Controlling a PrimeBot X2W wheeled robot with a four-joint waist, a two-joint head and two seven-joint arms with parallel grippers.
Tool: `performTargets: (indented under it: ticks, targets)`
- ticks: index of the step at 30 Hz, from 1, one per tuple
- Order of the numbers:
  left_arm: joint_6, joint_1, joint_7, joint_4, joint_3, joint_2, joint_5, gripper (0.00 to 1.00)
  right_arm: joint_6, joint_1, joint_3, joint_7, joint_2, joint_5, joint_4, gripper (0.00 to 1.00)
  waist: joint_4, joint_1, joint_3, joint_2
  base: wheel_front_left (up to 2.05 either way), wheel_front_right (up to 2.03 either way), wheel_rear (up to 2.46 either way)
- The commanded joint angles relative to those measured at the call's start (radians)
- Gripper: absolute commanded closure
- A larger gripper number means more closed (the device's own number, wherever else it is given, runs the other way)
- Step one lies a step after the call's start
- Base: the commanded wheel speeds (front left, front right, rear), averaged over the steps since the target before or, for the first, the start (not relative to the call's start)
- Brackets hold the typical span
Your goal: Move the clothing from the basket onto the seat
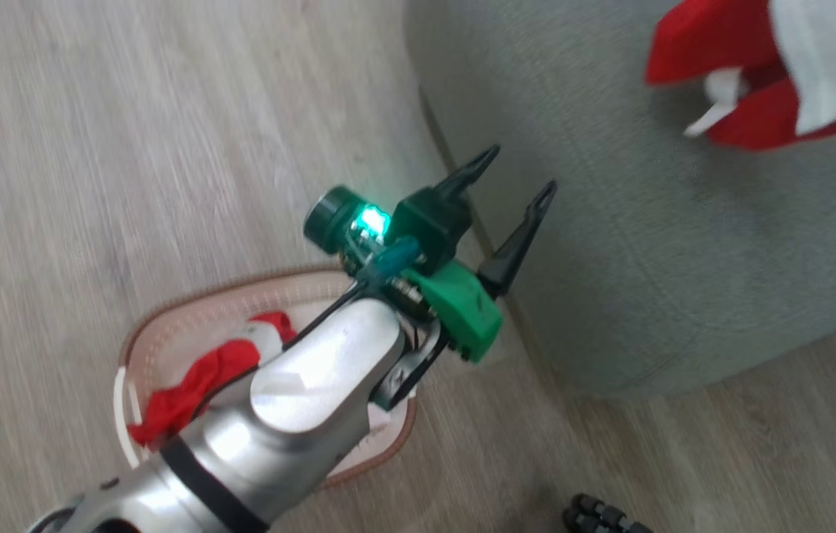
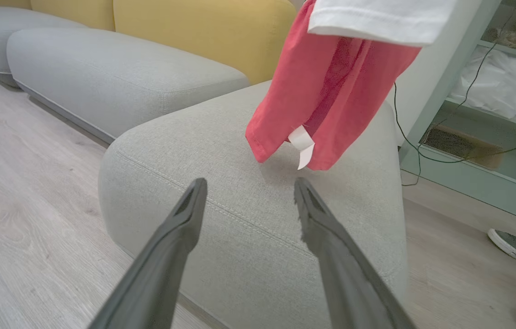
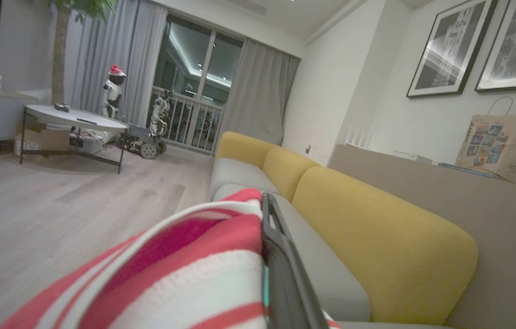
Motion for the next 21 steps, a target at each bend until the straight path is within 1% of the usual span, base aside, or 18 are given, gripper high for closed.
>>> performTargets:
  ticks: [1, 4, 6, 11, 14, 19, 20, 21]
  targets:
    - [0.010, -0.054, -0.001, -0.024, 0.021, -0.012, 0.009, 0.00, 0.000, -0.016, -0.013, -0.005, -0.051, -0.005, 0.001, 1.00, 0.042, -0.0002, 0.065, 0.0000, 0.00, 0.00, 0.00]
    - [0.018, -0.084, -0.002, -0.012, 0.007, -0.020, 0.012, 0.00, 0.000, -0.028, -0.003, -0.005, -0.070, -0.017, 0.060, 1.00, 0.053, -0.0002, 0.105, 0.0000, 0.00, 0.00, 0.00]
    - [0.021, -0.100, -0.005, -0.003, -0.003, -0.023, 0.010, 0.00, 0.000, -0.024, 0.025, -0.005, -0.073, -0.009, 0.105, 1.00, 0.058, -0.0002, 0.127, 0.0000, 0.00, 0.00, 0.00]
    - [0.028, -0.129, -0.014, 0.013, -0.035, -0.025, -0.007, 0.00, 0.000, -0.013, 0.132, -0.005, -0.072, 0.010, 0.212, 1.00, 0.071, -0.0002, 0.168, 0.0000, 0.00, 0.00, 0.00]
    - [0.043, -0.146, -0.019, 0.009, -0.056, -0.026, -0.026, 0.00, 0.000, -0.011, 0.207, -0.005, -0.070, 0.033, 0.278, 1.00, 0.081, -0.0002, 0.186, 0.0000, 0.00, 0.00, 0.00]
    - [0.068, -0.175, -0.022, 0.015, -0.088, -0.026, -0.047, 0.00, 0.000, -0.017, 0.361, -0.005, -0.088, 0.087, 0.361, 1.00, 0.098, -0.0002, 0.210, 0.0000, 0.00, 0.00, 0.00]
    - [0.068, -0.175, -0.022, 0.015, -0.088, -0.026, -0.047, 0.00, 0.000, -0.017, 0.361, -0.005, -0.088, 0.087, 0.361, 1.00, 0.098, -0.0002, 0.210, 0.0000, 0.00, 0.00, 0.00]
    - [0.072, -0.179, -0.022, 0.018, -0.093, -0.026, -0.051, 0.00, 0.000, -0.021, 0.397, -0.005, -0.089, 0.107, 0.373, 1.00, 0.100, -0.0002, 0.212, 0.0000, 0.00, 0.00, 0.00]
